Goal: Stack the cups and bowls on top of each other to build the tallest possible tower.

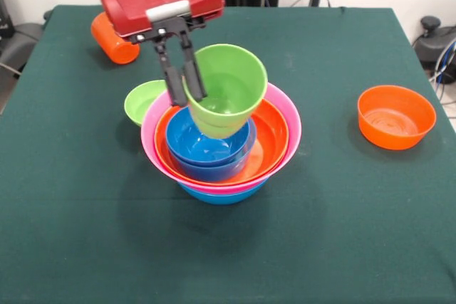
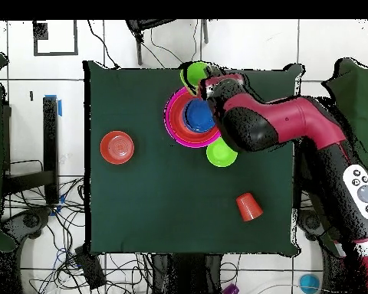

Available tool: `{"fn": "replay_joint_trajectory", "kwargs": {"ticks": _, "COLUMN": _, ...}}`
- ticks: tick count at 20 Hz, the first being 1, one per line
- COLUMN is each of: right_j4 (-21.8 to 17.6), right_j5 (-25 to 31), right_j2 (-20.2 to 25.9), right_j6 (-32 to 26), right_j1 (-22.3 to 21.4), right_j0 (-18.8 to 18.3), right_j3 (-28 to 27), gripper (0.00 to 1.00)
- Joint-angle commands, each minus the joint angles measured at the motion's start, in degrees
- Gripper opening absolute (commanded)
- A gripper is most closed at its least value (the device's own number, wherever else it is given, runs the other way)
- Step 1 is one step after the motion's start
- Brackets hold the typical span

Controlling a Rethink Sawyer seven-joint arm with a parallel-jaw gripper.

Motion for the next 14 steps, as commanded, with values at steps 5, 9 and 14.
{"fn": "replay_joint_trajectory", "kwargs": {"ticks": 5, "right_j4": -0.9, "right_j5": 4.7, "right_j2": -0.8, "right_j6": -22.3, "right_j1": 1.9, "right_j0": 0.2, "right_j3": -2.6, "gripper": 0.00}}
{"fn": "replay_joint_trajectory", "kwargs": {"ticks": 9, "right_j4": -0.5, "right_j5": 4.4, "right_j2": -0.9, "right_j6": -22.6, "right_j1": 2.1, "right_j0": 0.3, "right_j3": -2.6, "gripper": 0.00}}
{"fn": "replay_joint_trajectory", "kwargs": {"ticks": 14, "right_j4": -1.1, "right_j5": 3.3, "right_j2": -1.3, "right_j6": -22.5, "right_j1": 3.1, "right_j0": 0.8, "right_j3": -2.6, "gripper": 0.00}}
